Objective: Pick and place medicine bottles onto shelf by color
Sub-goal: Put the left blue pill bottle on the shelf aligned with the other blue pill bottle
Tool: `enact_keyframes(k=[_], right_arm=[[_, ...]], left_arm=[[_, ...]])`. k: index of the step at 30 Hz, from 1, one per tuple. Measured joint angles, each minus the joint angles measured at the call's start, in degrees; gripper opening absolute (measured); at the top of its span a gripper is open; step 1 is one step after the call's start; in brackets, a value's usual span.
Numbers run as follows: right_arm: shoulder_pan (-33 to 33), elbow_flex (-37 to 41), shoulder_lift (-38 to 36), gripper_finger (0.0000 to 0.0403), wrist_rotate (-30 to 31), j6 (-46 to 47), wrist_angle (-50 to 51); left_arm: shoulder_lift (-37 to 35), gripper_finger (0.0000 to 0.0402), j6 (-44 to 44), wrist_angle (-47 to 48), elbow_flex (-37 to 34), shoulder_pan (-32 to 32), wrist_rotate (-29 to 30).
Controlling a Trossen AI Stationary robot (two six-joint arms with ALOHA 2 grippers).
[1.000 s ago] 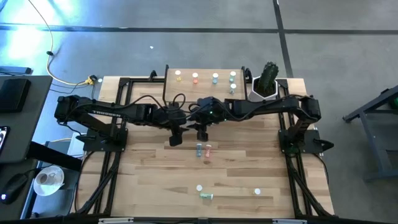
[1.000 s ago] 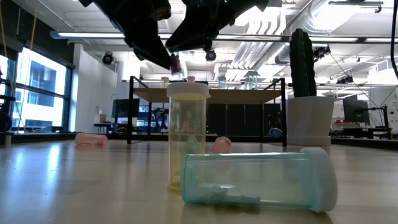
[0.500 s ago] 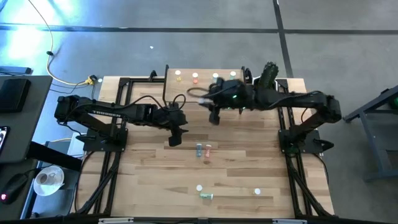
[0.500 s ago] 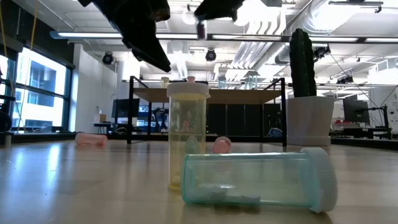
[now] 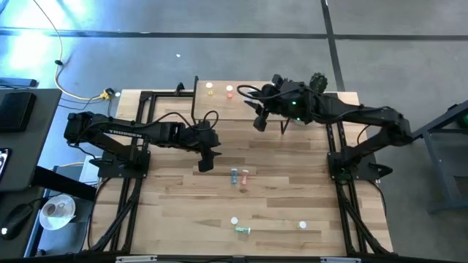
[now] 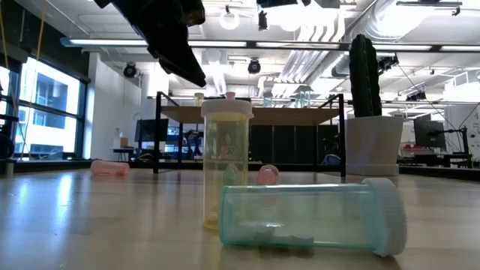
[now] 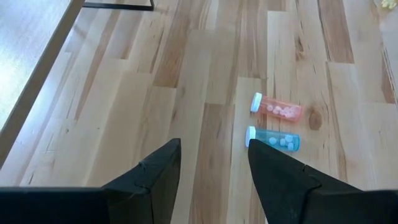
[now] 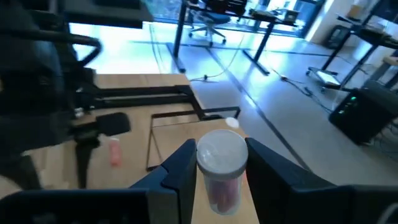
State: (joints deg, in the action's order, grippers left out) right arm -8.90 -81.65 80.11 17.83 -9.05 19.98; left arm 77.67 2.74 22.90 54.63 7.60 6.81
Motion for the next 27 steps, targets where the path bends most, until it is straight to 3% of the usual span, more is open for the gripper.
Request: enact_keyframes(k=[9,17,22,27], right_arm=[[-4.4,0.0,4.5,0.0108,-1.0,3.3,3.8],[-2.9,3.1,3.6,0.0108,-2.2,5.6,6.6],[-1.8,13.9,-1.3,0.0108,-2.2,9.3,-0.9],[-1.5,19.2,-3.8,0.0108,-1.7,11.6,-13.8]], left_arm=[[0.0,0.0177,0.0,0.2,0.0,0.0,0.4],[0.0,0.0179,-1.0,0.3,0.0,0.0,1.4],[0.0,0.0177,-0.8,0.5,0.0,0.0,1.4],[0.0,0.0179,0.0,0.9,0.0,0.0,1.4]])
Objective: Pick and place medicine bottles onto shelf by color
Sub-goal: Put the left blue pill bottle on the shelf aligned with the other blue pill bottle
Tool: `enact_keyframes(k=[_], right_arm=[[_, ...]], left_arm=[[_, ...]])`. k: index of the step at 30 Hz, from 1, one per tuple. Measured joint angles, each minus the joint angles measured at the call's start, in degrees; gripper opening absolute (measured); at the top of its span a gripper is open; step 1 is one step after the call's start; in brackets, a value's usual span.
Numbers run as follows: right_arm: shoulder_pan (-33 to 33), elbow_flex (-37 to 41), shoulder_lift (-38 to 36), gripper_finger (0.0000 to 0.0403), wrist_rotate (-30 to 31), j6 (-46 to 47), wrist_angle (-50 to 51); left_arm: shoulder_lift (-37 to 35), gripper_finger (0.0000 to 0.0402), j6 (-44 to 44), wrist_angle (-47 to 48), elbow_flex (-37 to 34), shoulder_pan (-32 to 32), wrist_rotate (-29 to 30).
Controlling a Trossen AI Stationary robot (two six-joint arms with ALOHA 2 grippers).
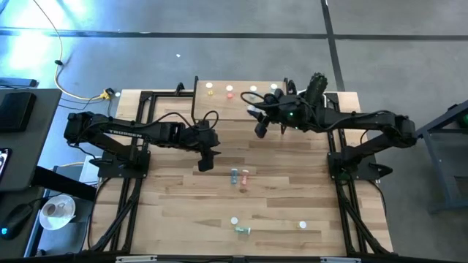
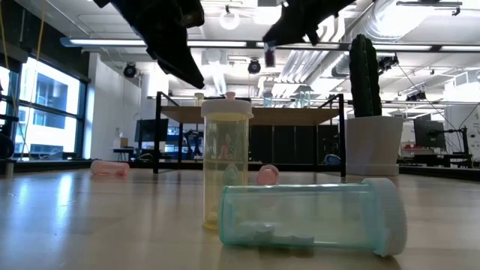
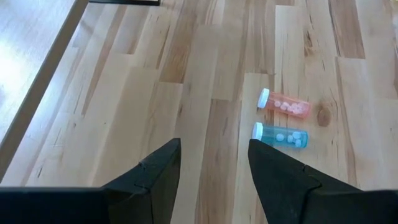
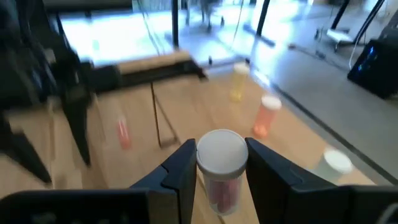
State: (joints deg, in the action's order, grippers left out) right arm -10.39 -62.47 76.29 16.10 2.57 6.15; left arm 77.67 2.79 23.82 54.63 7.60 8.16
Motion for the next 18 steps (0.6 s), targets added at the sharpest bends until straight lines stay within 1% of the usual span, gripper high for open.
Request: enact_keyframes(k=[4,12,18], right_arm=[[-1.6,1.5,1.6,0.0108,0.0,-1.0,-6.8],[-6.5,1.5,5.5,0.0108,1.9,2.9,-8.1],[-7.1,1.5,7.1,0.0108,2.0,3.7,-7.7]], left_arm=[[0.0,0.0177,0.0,0.0,0.0,0.0,0.0],[0.0,0.0179,0.0,0.0,0.0,0.0,0.0],[0.0,0.0177,0.0,0.2,0.0,0.0,0.0]])
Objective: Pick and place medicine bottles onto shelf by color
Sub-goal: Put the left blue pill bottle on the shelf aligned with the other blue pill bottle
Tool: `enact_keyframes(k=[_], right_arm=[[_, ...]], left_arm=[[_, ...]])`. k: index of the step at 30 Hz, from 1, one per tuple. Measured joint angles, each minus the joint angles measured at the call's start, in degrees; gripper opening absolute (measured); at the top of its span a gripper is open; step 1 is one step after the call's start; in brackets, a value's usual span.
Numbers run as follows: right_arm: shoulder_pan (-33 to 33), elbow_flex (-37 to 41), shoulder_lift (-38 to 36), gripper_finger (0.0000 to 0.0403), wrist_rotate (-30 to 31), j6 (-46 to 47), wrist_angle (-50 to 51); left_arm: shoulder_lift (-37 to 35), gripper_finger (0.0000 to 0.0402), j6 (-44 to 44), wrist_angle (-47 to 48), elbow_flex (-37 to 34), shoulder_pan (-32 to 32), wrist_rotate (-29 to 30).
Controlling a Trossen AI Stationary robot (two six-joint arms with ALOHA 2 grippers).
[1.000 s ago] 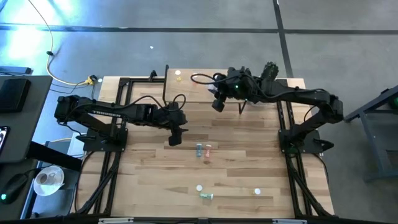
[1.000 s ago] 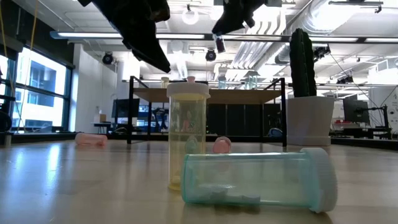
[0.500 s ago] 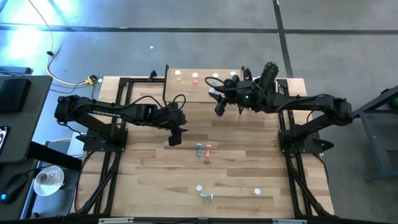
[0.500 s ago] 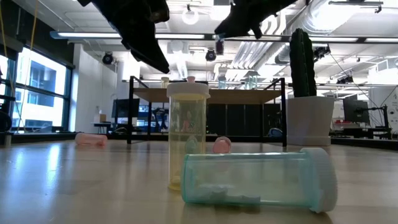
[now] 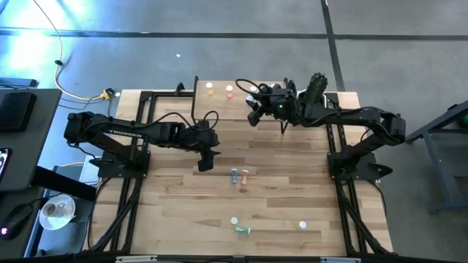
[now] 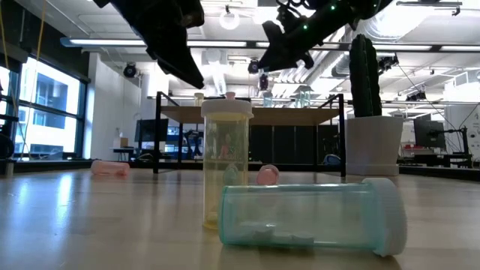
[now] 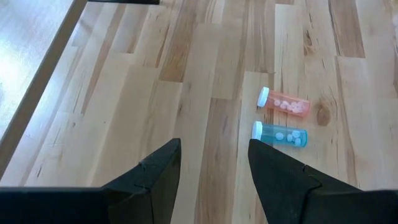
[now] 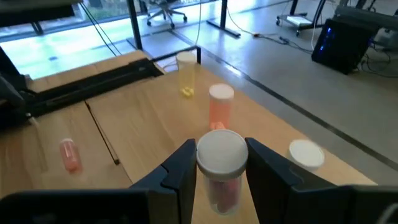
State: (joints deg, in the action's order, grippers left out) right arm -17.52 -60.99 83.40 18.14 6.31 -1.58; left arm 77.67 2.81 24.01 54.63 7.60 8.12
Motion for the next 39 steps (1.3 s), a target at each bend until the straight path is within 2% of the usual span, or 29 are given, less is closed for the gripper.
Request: enact_keyframes(k=[16,39], right_arm=[[-0.9,0.0,3.6,0.0108,1.1,1.2,3.2],[-2.1,0.0,3.7,0.0108,0.5,-0.3,4.7]], left_arm=[[0.0,0.0179,0.0,0.1,0.0,0.0,-0.1],[0.0,0.0179,0.0,0.1,0.0,0.0,0.0]])
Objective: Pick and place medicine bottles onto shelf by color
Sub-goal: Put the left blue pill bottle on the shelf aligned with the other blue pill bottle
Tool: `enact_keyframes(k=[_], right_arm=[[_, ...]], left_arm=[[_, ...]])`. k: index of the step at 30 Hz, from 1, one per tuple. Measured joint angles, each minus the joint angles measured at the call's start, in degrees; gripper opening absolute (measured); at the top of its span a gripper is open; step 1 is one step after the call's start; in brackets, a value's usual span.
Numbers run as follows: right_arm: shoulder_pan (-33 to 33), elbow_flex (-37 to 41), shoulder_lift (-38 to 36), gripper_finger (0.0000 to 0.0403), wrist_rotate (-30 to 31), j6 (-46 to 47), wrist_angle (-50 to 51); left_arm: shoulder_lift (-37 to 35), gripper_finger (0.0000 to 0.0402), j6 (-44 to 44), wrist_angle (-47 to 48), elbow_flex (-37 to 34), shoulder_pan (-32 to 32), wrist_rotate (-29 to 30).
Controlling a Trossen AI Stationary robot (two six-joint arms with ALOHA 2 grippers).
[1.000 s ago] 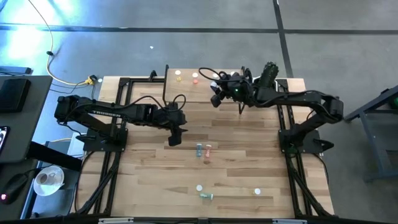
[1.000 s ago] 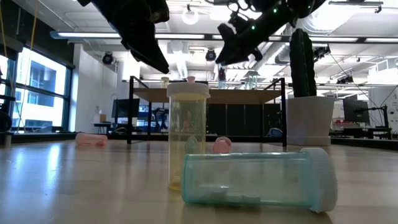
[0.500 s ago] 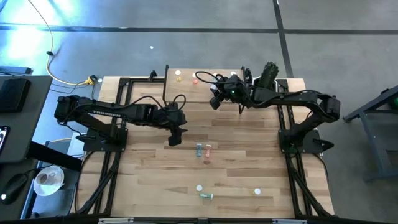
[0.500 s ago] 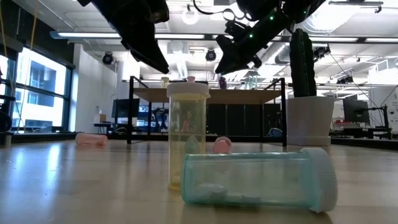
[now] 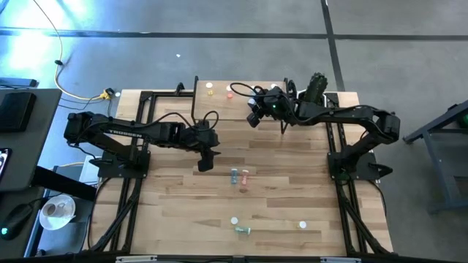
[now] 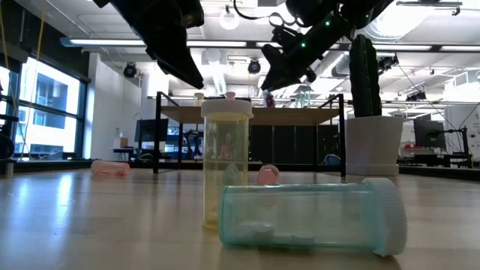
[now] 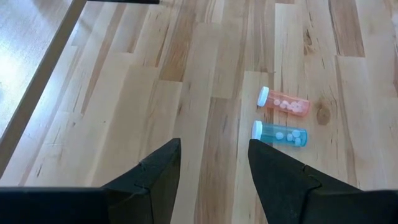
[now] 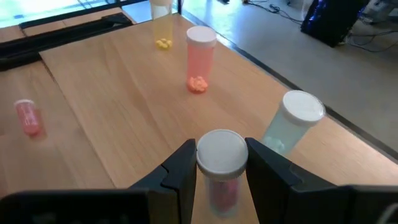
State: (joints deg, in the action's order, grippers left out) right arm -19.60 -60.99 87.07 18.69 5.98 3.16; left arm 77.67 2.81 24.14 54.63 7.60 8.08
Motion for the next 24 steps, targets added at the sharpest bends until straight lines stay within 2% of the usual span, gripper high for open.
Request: enact_keyframes(k=[24], right_arm=[[-0.7,0.0,0.0,0.0117,-0.8,1.9,0.3]], left_arm=[[0.0,0.0179,0.0,0.0,0.0,0.0,0.0]])
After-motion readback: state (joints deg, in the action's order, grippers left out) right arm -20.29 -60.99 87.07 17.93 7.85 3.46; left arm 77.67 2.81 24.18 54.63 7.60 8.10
